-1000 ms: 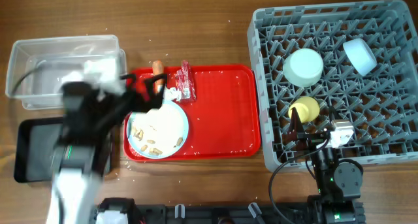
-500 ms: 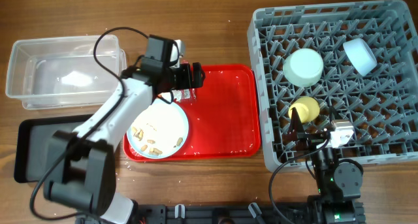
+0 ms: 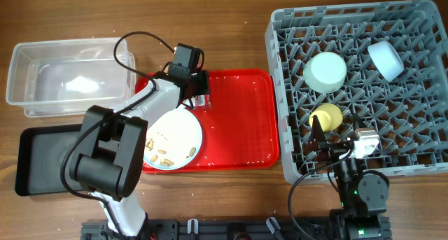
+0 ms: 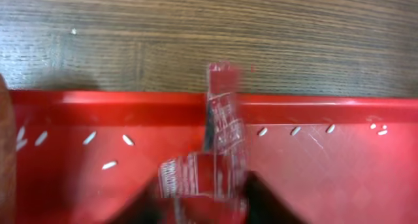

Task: Sort waste into correct bins and load items into the dishwasher rack
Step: 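Grasp the red wrapper with the left gripper and drop it in the clear bin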

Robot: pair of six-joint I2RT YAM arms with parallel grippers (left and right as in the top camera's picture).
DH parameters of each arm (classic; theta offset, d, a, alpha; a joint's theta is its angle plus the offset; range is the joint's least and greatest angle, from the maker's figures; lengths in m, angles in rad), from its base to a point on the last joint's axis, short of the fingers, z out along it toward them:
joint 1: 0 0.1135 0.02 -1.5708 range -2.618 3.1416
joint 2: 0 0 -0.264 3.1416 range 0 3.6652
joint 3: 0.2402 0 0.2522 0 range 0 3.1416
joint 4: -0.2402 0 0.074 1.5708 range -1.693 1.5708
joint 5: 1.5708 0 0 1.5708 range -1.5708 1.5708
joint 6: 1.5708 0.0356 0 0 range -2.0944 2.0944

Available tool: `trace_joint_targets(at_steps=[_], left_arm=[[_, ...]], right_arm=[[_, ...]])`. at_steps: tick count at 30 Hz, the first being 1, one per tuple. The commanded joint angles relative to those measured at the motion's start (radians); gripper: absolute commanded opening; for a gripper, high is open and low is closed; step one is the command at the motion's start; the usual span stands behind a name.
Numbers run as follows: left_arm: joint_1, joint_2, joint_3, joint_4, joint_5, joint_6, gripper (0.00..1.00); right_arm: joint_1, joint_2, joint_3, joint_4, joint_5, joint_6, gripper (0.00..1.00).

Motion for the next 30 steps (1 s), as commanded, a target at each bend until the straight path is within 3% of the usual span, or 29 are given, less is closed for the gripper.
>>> trace_joint_targets(at_steps=[1, 6, 10, 15, 19, 23, 24, 25, 26, 28, 30], left_arm=[[-0.005, -0.089, 0.071, -0.032, 0.019, -0.061, 0.08], [0.008, -0.269, 0.116, -0.114, 0.026, -0.06, 0.04], [0.09, -0.421, 0.116, -0.235, -0.126, -0.06, 0.04], [0.299, -0.449, 0.113, -0.314, -0.31, -0.062, 0.04], [0.496, -0.36, 0.113, -0.275, -0.277, -0.141, 0.07], [0.618, -0.243, 0.113, -0.09, -0.101, -0.128, 0.16], [0.636, -0.227, 0.113, -0.04, -0.02, -0.127, 0.22], [0.644, -0.225, 0.113, -0.01, 0.039, -0.127, 0.36], [0.648, -0.226, 0.114, 0.015, 0.093, -0.127, 0.61], [0.645, -0.246, 0.124, 0.011, 0.151, -0.127, 0.94], [0.631, -0.279, 0.132, -0.016, 0.179, -0.128, 1.0]], right_arm=[[-0.004, -0.01, -0.003, 0.004, -0.013, 0.014, 1.0], [-0.004, -0.01, -0.003, 0.004, -0.013, 0.014, 1.0], [-0.004, -0.01, -0.003, 0.004, -0.013, 0.015, 1.0], [-0.004, -0.01, -0.003, 0.004, -0.012, 0.014, 1.0], [-0.004, -0.01, -0.003, 0.004, -0.012, 0.014, 1.0], [-0.004, -0.01, -0.003, 0.004, -0.013, 0.014, 1.0], [-0.004, -0.01, -0.003, 0.004, -0.012, 0.015, 1.0], [-0.004, -0.01, -0.003, 0.004, -0.013, 0.014, 1.0], [-0.004, -0.01, -0.003, 0.004, -0.013, 0.014, 1.0], [-0.004, -0.01, -0.003, 0.004, -0.012, 0.014, 1.0], [-0.004, -0.01, -0.003, 0.004, -0.013, 0.014, 1.0]])
